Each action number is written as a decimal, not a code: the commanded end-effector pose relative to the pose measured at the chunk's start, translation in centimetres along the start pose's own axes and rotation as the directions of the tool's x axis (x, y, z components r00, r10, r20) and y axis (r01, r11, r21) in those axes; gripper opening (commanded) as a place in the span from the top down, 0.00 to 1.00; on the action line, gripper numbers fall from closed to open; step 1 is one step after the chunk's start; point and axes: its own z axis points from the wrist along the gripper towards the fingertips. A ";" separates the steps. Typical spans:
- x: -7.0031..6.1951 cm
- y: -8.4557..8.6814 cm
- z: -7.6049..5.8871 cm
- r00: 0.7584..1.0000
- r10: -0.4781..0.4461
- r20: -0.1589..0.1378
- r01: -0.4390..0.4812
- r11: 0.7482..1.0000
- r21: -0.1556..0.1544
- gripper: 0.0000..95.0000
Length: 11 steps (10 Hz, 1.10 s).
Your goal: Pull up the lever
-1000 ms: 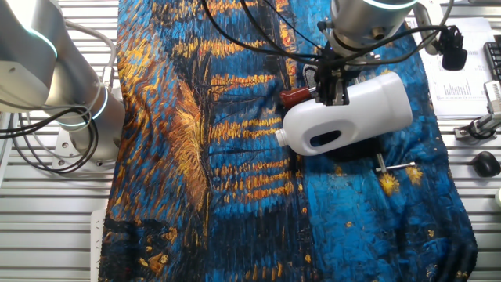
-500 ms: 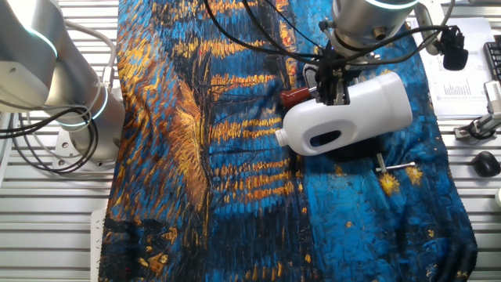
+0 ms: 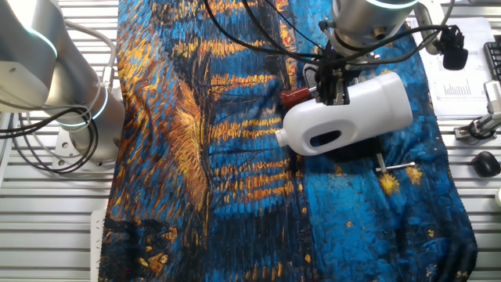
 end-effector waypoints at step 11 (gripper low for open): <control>-0.1 0.0 0.0 1.000 -0.001 -0.006 0.001 1.000 -0.003 1.00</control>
